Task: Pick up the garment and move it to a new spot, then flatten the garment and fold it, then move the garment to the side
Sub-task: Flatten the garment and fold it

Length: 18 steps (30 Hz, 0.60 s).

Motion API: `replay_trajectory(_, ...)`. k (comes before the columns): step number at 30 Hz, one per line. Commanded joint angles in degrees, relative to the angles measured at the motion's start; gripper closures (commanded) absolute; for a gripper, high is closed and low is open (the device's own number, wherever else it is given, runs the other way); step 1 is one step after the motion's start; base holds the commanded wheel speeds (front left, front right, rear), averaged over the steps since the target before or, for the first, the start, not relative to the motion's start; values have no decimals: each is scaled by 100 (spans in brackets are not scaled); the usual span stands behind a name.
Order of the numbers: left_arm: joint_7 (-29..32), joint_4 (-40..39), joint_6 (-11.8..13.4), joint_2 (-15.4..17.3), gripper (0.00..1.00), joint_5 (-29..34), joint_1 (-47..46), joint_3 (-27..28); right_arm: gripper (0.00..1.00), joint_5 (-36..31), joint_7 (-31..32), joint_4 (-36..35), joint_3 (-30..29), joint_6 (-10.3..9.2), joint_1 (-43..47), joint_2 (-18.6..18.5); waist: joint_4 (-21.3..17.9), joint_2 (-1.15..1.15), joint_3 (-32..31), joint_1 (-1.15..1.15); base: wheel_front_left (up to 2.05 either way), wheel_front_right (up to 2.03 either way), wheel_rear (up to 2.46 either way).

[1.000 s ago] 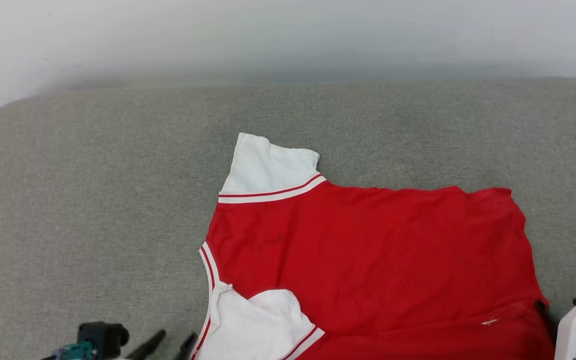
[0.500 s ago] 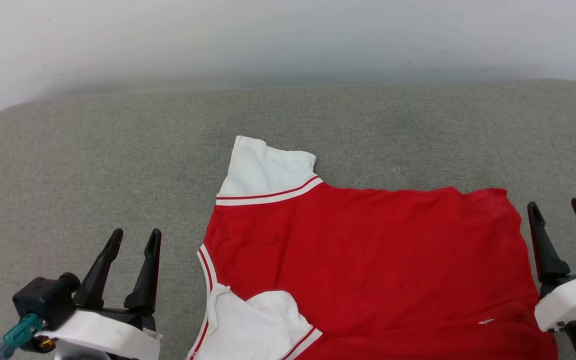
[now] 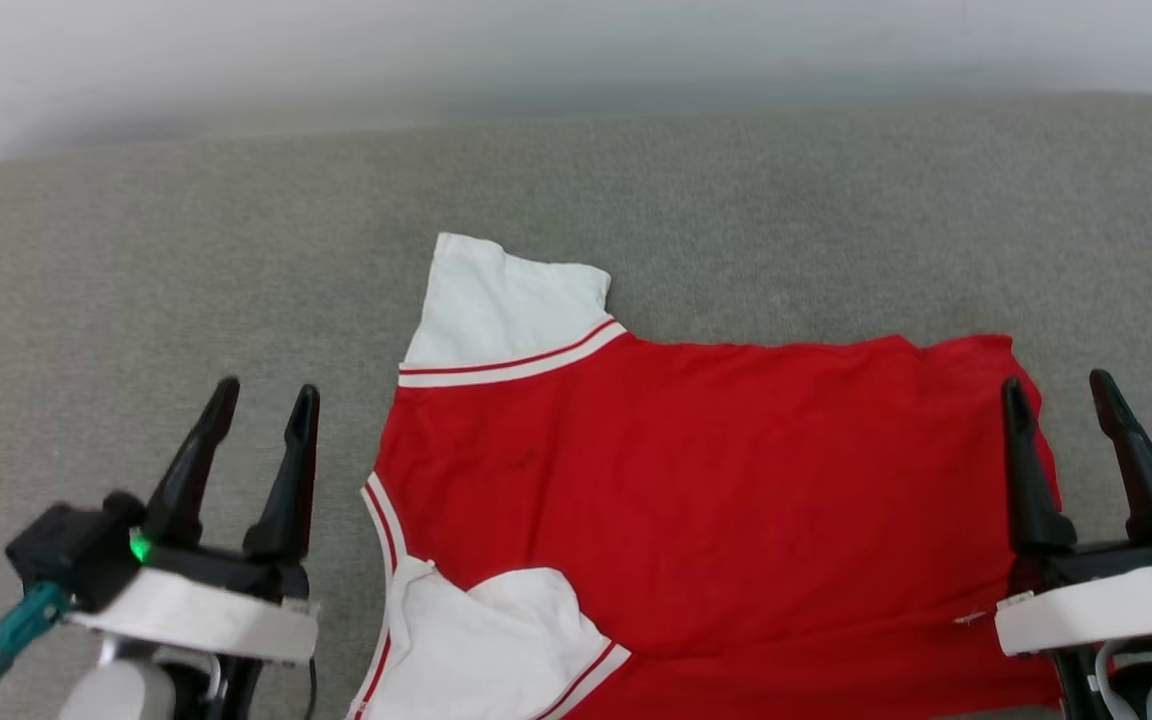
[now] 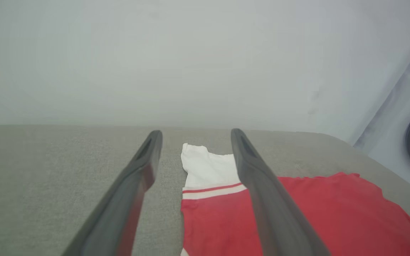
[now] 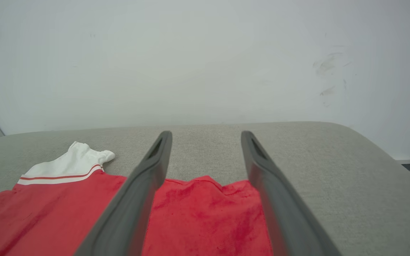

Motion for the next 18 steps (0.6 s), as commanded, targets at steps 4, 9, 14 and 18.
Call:
replay_trajectory(4, 222, 206, -69, 394, 0, 40, -778, -246, 0, -79, -71, -79, 56, -2, -251, 92, -263, 0, 568, 0, 0, 0, 0)
replay_trajectory(9, 948, 476, -96, 1108, 0, -108, -1917, -656, 0, -183, -135, -151, 121, -2, -463, 171, -549, 0, 1065, 0, 0, 0, 0)
replay_trajectory(14, 2204, 678, -97, 2009, 0, -763, -3102, -1306, 0, -207, -212, -151, 140, -2, -614, 260, -812, 0, 1462, 0, 0, 0, 0)
replay_trajectory(18, 3497, 944, -99, 2649, 0, -1367, -3862, -1773, 0, -197, -309, -50, 241, -2, -726, 317, -1033, 0, 1690, 0, 0, 0, 0)
